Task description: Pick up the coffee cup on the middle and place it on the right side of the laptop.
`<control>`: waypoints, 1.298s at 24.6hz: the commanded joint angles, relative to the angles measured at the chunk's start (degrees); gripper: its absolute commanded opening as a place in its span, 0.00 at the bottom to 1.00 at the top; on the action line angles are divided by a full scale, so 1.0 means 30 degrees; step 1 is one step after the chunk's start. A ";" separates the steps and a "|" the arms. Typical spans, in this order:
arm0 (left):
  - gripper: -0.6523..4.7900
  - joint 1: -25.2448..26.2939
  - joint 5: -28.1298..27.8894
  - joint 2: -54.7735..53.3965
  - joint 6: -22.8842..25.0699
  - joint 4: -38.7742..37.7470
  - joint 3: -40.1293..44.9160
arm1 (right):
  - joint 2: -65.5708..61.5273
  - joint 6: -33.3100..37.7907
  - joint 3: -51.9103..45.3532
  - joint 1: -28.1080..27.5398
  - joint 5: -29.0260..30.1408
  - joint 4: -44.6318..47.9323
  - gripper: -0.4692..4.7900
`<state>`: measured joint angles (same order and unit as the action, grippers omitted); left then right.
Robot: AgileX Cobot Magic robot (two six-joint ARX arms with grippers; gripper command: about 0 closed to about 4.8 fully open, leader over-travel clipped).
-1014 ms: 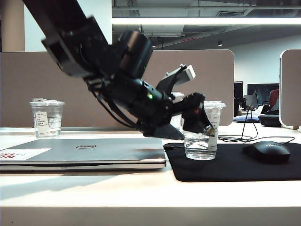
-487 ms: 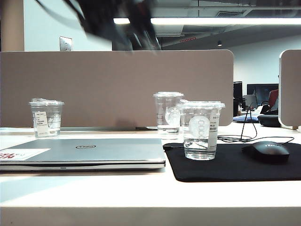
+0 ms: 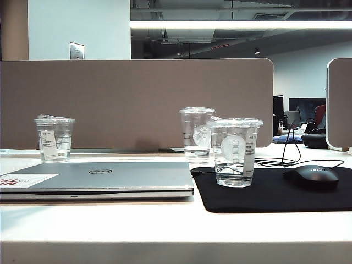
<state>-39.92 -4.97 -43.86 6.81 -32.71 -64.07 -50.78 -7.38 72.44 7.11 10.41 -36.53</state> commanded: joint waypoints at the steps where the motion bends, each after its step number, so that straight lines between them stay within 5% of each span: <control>1: 0.11 0.0000 -0.1137 0.1275 0.0029 -0.3147 0.0131 | 0.1603 -0.0182 -0.0889 0.0415 0.0073 -0.0357 0.08; 8: 0.11 -0.0007 -0.1494 0.5530 0.0102 -0.4029 0.3002 | 0.6441 -0.0160 -0.4575 0.0474 0.0860 -0.0903 0.08; 10: 0.11 -0.0007 -0.1501 0.7089 0.0095 -0.3322 0.4619 | 0.8022 -0.0168 -0.5712 0.0459 0.0845 -0.0882 0.08; 12: 0.11 0.0007 -0.2980 0.9668 0.0612 0.0066 0.8284 | 1.0754 -0.0160 -0.7883 0.0430 0.0860 -0.0335 0.08; 18: 0.11 0.0000 -0.5734 1.0914 -0.0634 0.1654 1.1897 | 1.3304 0.0044 -1.0848 0.0437 0.0729 0.0175 0.08; 21: 0.11 0.0000 -0.5078 1.0921 -0.0408 0.3956 1.3580 | 1.3945 0.0495 -1.1927 0.0437 0.0903 0.0452 0.08; 23: 0.11 0.0000 -0.3789 1.0921 -0.0211 0.7868 1.5992 | 1.4637 0.0597 -1.3274 0.0430 0.0714 0.1851 0.08; 32: 0.11 0.0765 -0.2535 1.1089 -0.0160 1.0724 1.9052 | 1.5016 0.1647 -1.6254 0.0430 -0.0444 0.5304 0.08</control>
<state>-38.70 -14.31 -11.05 6.81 -3.01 -7.51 -5.74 -3.33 24.25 8.38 10.48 -23.31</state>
